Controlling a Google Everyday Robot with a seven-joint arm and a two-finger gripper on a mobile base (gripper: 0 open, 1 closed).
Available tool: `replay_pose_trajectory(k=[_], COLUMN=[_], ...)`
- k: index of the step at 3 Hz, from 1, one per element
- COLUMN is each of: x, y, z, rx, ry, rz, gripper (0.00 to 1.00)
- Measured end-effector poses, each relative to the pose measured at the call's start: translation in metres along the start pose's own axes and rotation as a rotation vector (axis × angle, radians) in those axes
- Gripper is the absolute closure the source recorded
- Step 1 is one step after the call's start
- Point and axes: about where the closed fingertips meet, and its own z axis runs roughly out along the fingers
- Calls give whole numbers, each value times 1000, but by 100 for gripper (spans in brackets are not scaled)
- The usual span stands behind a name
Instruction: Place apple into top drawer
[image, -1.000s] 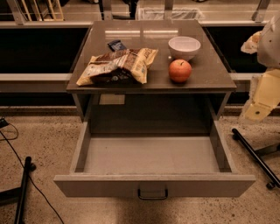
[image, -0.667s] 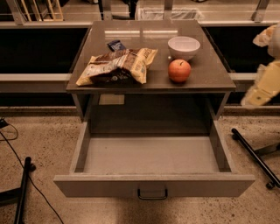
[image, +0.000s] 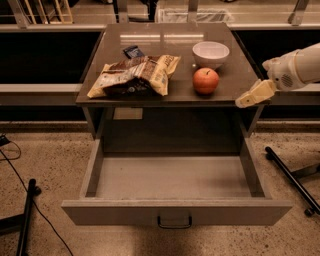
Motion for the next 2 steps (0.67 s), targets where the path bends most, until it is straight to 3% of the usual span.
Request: replay_pose_trajectory(k=[1,2], x=[18,6], y=[2,14], z=[20,32], rx=[-26,-59], ry=[18,-36], rz=[18,29], gripper=[0,0])
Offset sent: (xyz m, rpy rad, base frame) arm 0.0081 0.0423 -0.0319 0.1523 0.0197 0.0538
